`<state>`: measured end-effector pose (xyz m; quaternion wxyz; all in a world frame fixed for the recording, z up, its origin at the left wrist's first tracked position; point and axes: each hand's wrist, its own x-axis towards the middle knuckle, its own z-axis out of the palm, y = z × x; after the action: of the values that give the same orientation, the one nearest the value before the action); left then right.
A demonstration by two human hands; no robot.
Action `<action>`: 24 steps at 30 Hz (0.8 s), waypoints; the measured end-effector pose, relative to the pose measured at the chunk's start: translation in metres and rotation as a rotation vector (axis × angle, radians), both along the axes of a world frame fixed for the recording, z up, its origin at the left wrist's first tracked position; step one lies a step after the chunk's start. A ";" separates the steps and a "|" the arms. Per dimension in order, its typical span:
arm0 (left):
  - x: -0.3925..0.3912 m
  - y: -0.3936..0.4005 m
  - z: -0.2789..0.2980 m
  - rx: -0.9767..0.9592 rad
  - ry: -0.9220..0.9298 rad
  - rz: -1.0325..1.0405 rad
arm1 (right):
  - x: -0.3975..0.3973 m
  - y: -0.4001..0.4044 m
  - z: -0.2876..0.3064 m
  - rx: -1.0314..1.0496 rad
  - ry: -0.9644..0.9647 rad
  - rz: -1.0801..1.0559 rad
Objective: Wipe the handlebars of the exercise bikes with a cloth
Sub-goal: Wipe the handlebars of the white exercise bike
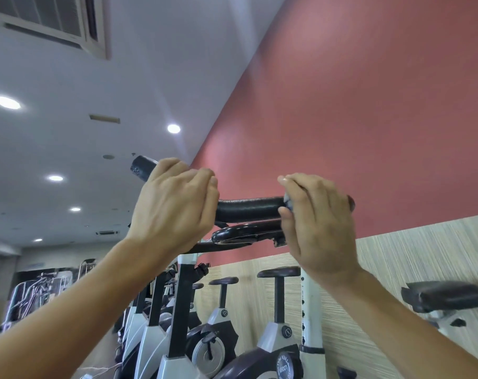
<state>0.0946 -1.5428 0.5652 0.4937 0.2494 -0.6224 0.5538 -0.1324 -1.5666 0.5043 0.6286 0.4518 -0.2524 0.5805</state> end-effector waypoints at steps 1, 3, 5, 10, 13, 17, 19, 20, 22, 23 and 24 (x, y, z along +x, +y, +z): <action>-0.002 -0.002 0.000 -0.037 0.015 0.005 | 0.016 0.001 0.002 0.003 0.003 0.017; -0.004 -0.005 0.000 -0.099 0.041 0.013 | 0.047 0.003 0.006 -0.001 0.082 -0.005; -0.003 -0.008 0.001 -0.151 0.035 0.011 | 0.050 0.005 0.009 -0.012 0.188 -0.043; -0.008 -0.007 -0.001 -0.186 0.033 0.008 | -0.035 0.001 0.009 0.041 0.079 0.079; -0.012 -0.008 -0.003 -0.197 0.058 0.035 | -0.042 0.004 0.007 0.079 -0.070 0.203; -0.013 -0.005 -0.004 -0.194 0.052 0.037 | 0.036 0.016 0.010 0.054 0.058 0.113; -0.011 -0.003 -0.004 -0.192 -0.012 0.008 | 0.053 0.020 0.016 0.078 0.158 0.064; -0.005 -0.002 -0.002 -0.198 -0.064 0.000 | 0.047 0.021 0.019 0.086 0.183 0.062; 0.013 0.000 0.003 -0.212 -0.173 0.012 | 0.019 0.018 0.017 0.097 0.157 0.071; 0.024 0.001 0.008 -0.211 -0.194 0.024 | 0.001 0.017 0.015 0.099 0.104 0.080; 0.032 0.002 0.013 -0.195 -0.181 0.028 | -0.015 0.017 0.014 0.117 0.046 0.096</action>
<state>0.1264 -1.5411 0.5781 0.4495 0.1578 -0.6043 0.6387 -0.1471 -1.5491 0.5182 0.5782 0.5127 -0.2494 0.5836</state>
